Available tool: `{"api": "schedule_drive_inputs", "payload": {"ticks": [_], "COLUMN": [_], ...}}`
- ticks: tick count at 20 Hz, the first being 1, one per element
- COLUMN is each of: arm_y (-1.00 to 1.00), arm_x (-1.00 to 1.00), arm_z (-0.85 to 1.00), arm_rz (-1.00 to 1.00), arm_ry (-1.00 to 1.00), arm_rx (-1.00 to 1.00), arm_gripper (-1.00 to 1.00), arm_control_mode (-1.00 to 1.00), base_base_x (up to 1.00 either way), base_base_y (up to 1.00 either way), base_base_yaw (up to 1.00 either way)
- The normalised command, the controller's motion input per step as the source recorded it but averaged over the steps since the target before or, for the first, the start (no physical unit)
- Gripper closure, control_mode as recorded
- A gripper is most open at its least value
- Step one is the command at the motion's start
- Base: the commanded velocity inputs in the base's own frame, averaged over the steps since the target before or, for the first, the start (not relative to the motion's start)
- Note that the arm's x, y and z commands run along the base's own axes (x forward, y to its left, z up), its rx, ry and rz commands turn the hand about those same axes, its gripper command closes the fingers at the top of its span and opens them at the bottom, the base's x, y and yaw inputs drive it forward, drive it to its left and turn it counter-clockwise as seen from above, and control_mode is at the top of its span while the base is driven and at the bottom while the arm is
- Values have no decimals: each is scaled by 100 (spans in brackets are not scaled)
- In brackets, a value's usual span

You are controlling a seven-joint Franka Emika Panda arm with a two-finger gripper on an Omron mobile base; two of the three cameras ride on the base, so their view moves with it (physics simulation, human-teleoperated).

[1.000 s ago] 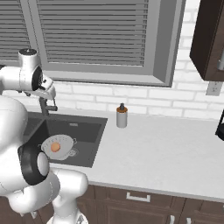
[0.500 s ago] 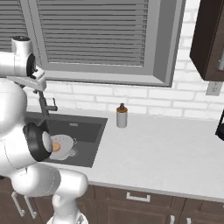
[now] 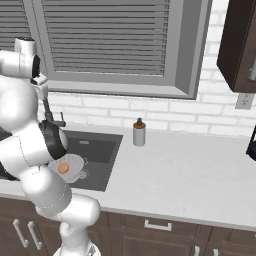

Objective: Put the colander in the sink, put the peach in the colander, and turn on the sink faucet and pour water over the colander.

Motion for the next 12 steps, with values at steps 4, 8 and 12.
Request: {"api": "schedule_drive_inputs", "payload": {"ticks": [4, 8, 12], "arm_y": [32, 33, 17], "arm_x": [7, 9, 23], "arm_z": [1, -4, -2], "arm_rz": [0, 0, 0], "arm_ry": [0, 0, 0], "arm_rx": [-5, -17, -16], "arm_gripper": [-100, -100, -100], "arm_control_mode": [-100, -100, -100], "base_base_x": [0, 0, 0], "base_base_y": [0, 0, 0], "base_base_yaw": [0, 0, 0]}}
